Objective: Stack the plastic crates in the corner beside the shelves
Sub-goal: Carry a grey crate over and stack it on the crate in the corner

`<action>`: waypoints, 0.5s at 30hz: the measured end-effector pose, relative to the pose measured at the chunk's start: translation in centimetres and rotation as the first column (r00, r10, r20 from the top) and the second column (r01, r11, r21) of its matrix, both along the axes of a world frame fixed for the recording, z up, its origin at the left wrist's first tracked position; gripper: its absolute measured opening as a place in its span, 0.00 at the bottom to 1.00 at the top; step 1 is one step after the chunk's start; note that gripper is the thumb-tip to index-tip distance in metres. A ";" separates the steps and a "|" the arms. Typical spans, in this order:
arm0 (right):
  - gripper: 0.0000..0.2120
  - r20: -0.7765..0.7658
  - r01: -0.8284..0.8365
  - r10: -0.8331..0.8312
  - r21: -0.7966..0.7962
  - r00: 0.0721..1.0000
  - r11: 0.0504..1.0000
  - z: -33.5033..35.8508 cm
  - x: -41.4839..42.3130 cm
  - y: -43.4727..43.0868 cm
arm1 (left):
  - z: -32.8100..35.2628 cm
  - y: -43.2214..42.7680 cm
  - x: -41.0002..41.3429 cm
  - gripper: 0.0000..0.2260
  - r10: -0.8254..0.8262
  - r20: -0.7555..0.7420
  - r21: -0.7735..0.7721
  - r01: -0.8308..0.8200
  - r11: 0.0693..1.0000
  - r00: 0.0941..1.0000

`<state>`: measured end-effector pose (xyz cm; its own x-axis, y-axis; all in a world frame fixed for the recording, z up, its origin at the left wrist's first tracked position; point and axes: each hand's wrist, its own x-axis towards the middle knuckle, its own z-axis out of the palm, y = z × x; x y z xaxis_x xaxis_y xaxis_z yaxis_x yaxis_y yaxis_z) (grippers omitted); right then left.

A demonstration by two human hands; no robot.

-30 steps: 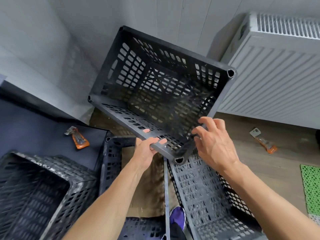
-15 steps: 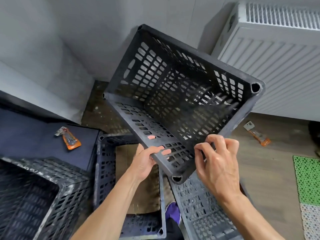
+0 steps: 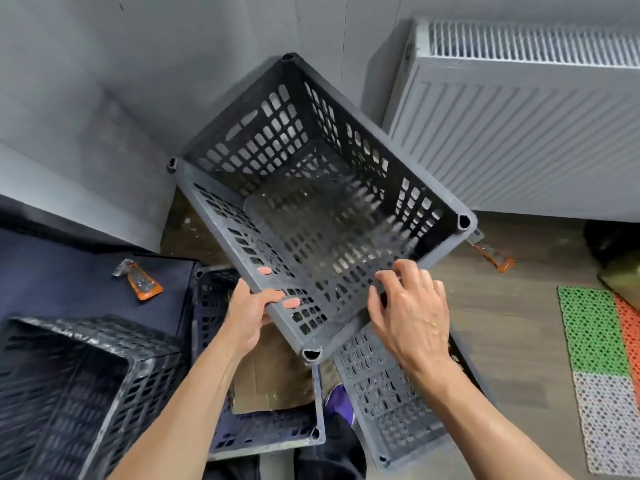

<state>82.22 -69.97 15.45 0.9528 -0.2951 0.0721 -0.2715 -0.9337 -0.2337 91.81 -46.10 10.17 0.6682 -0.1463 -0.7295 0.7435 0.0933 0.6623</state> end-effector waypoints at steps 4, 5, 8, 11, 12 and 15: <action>0.15 0.005 0.007 -0.007 -0.043 1.000 0.999 2.6 0.6 -1.0 | 2.2 2.8 -2.2 0.21 -0.021 0.018 0.062 0.020 0.998 1.000; 0.17 0.013 0.016 -0.015 -0.050 1.000 0.999 3.3 0.9 -1.2 | 2.7 3.8 -2.8 0.21 -0.033 0.025 0.081 0.031 0.996 0.999; 0.27 -0.024 0.064 -0.065 -0.023 0.998 0.998 4.5 1.2 -0.8 | 4.1 6.9 -4.2 0.20 -0.079 0.037 0.136 0.073 0.988 0.996; 0.36 -0.122 0.144 -0.127 0.139 0.984 0.980 4.5 0.5 1.2 | 4.9 10.4 -5.8 0.21 -0.146 0.054 0.178 0.134 0.975 0.988; 0.37 -0.170 0.189 -0.153 0.226 0.974 0.956 4.1 0.1 2.1 | 5.0 11.7 -6.5 0.21 -0.166 0.058 0.190 0.153 0.970 0.984; 0.27 -0.272 0.269 -0.181 0.337 0.945 0.902 2.4 -1.9 4.5 | 4.6 15.3 -8.3 0.21 -0.192 0.064 0.207 0.176 0.963 0.979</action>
<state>80.36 -65.49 17.88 0.8345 -0.4666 -0.2932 -0.5510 -0.7016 -0.4519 83.53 -30.84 14.75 0.7022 -0.1299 -0.7000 0.6776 -0.1799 0.7131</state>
